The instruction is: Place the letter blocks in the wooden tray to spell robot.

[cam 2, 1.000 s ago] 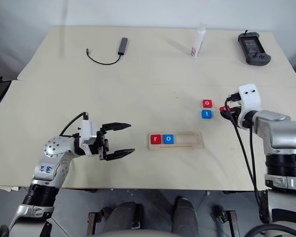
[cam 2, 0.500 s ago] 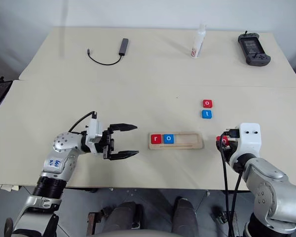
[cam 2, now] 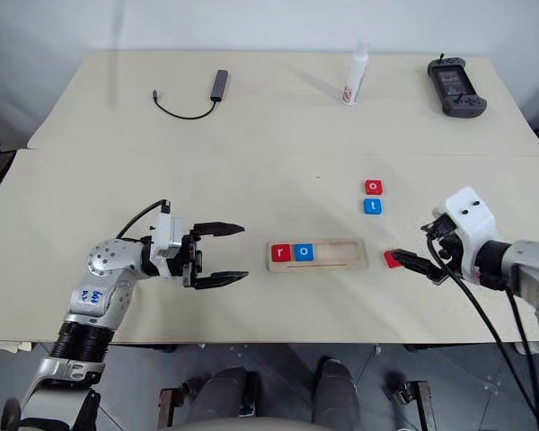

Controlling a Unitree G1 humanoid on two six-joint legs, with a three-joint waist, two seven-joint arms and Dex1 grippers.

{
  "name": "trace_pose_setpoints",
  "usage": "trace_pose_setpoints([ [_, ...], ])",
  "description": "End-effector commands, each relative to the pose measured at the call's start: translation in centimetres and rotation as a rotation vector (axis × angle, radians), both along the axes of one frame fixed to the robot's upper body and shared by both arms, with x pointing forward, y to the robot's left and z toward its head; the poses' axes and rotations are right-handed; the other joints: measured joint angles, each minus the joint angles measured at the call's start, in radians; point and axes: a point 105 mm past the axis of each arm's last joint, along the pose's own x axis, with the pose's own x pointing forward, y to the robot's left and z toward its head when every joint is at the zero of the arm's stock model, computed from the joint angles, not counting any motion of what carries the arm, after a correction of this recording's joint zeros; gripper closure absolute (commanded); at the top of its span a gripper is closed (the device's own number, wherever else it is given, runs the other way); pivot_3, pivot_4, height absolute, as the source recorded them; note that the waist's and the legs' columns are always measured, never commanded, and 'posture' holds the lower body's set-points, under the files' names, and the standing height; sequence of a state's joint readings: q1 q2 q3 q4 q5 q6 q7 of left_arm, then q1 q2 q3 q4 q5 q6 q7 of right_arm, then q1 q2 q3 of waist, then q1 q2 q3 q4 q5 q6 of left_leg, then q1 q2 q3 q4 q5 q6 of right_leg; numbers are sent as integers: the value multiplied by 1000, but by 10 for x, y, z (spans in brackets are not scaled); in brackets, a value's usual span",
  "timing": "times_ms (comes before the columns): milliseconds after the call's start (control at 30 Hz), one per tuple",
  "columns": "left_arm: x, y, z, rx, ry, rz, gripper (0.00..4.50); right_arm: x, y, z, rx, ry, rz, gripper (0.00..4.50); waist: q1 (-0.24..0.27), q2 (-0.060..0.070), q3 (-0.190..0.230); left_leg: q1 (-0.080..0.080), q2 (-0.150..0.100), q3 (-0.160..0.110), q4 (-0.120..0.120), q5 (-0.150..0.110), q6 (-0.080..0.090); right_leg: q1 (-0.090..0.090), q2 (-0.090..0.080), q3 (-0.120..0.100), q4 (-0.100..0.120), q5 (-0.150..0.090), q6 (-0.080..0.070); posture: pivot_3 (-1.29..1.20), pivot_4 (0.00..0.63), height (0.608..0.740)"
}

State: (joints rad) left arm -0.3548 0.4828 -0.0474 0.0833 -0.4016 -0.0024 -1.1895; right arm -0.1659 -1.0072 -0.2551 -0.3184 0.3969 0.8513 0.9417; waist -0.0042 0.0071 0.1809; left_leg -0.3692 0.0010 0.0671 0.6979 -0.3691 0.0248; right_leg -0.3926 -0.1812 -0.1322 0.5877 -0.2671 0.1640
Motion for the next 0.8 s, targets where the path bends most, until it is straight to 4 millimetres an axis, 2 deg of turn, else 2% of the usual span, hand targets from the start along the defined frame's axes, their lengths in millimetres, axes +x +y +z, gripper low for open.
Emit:
trace_pose_setpoints([
  [33,-4,3,8,1,-35,7,0,4,-1,0,-74,8,236,45,0,0,0,0,0,0,0,0,0,0,0,0,0,0,0,0,150,740],
  [233,-11,3,11,17,-21,-2,0,23,-21,-22,-257,99,415,45,2,-1,1,-1,0,-1,1,0,0,0,0,-1,0,0,0,0,150,740],
  [367,-14,2,14,19,-27,-18,0,34,-23,-27,-300,124,473,45,1,-1,1,-1,0,-1,1,0,0,0,0,-1,0,0,0,0,150,740],
  [500,-17,0,16,17,-32,-34,0,40,-17,-29,-295,116,521,45,1,-1,1,-1,1,-1,1,0,0,1,0,-2,-1,0,0,0,150,740],
  [600,-16,-1,15,20,-35,-35,0,42,-9,-26,-243,116,526,615,1,-1,1,-1,1,-1,1,0,0,1,0,-2,-1,0,0,0,150,740],
  [700,-15,-1,15,15,-38,-30,0,35,-12,-30,-285,155,558,1615,4,-1,1,-1,1,-2,1,0,0,1,0,-2,0,0,0,0,150,740],
  [800,-13,-1,15,13,-39,-25,0,36,1,-19,-268,136,597,2703,3,-1,1,-1,1,-2,1,0,0,1,0,-2,0,0,0,0,150,740],
])
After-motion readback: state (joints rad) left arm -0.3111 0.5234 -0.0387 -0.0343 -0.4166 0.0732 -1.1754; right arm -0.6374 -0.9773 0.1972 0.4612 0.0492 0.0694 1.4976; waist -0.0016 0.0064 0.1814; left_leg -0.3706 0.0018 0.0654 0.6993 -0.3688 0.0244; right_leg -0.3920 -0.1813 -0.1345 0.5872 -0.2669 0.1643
